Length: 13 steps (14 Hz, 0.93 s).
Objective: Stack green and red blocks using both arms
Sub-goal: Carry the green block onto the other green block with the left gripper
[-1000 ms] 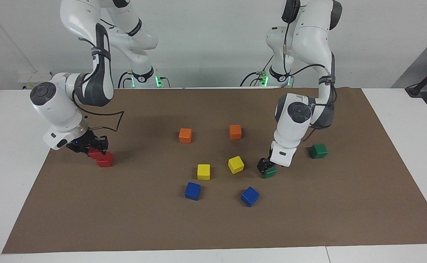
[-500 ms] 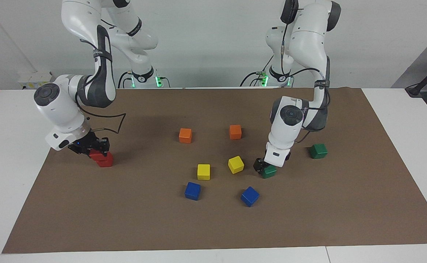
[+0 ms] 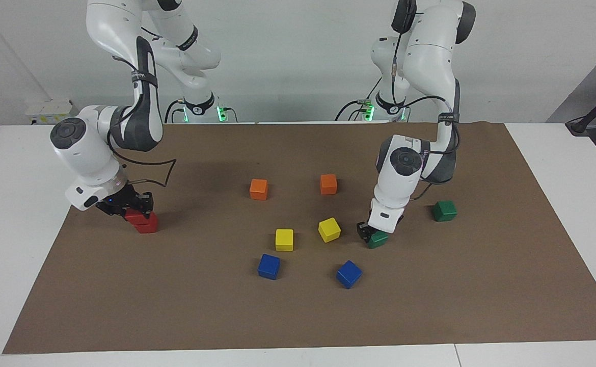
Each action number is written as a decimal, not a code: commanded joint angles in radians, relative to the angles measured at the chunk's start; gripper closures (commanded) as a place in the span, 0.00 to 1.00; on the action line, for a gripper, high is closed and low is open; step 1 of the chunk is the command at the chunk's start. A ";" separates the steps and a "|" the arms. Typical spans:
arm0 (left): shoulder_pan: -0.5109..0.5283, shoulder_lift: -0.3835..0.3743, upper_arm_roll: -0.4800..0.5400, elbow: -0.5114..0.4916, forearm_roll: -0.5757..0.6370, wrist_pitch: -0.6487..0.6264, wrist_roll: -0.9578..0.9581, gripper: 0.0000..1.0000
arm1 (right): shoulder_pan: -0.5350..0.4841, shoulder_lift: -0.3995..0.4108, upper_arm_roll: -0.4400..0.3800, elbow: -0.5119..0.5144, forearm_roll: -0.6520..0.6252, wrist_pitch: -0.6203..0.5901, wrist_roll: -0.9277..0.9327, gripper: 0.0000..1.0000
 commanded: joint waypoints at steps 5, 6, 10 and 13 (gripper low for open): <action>0.123 -0.153 0.005 0.005 0.013 -0.252 0.266 1.00 | -0.011 -0.012 0.011 -0.029 -0.018 0.034 0.072 1.00; 0.156 -0.169 0.005 0.005 0.013 -0.283 0.352 1.00 | -0.008 -0.012 0.011 -0.029 -0.018 0.035 0.079 1.00; 0.295 -0.184 0.005 -0.004 0.013 -0.317 0.663 1.00 | -0.008 -0.012 0.011 -0.031 -0.018 0.038 0.080 1.00; 0.351 -0.184 0.005 -0.021 0.011 -0.280 0.739 1.00 | -0.008 -0.012 0.009 -0.032 -0.018 0.045 0.080 1.00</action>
